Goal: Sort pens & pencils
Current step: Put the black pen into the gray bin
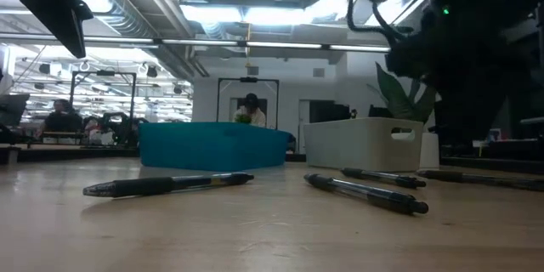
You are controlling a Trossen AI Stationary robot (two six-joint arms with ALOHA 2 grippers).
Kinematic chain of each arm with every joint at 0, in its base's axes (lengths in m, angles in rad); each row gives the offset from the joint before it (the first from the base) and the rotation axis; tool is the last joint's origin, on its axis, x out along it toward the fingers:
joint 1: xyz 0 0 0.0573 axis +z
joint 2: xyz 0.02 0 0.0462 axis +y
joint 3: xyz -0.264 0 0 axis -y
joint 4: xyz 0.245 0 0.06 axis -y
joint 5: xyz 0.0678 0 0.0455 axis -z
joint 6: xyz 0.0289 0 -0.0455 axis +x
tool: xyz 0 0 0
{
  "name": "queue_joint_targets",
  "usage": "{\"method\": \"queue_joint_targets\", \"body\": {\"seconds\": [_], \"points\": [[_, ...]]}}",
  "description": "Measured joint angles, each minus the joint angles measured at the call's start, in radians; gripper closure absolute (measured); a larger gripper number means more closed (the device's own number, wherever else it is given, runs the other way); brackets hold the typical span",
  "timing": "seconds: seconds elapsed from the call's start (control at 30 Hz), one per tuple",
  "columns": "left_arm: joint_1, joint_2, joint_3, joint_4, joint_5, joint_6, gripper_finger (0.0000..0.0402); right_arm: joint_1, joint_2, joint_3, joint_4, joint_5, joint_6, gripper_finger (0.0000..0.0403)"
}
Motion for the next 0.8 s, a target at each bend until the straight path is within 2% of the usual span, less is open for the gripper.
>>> {"method": "queue_joint_targets", "body": {"seconds": [0.63, 0.8], "points": [[0.0, 0.0, 0.0, 0.002, 0.0, -0.003, 0.0333, -0.003, 0.0, -0.128, 0.133, -0.028, -0.035, 0.0303], [0.0, 0.0, 0.0, 0.002, 0.001, -0.003, 0.0333, -0.003, 0.0, -0.169, 0.215, -0.03, -0.034, 0.0303]]}}
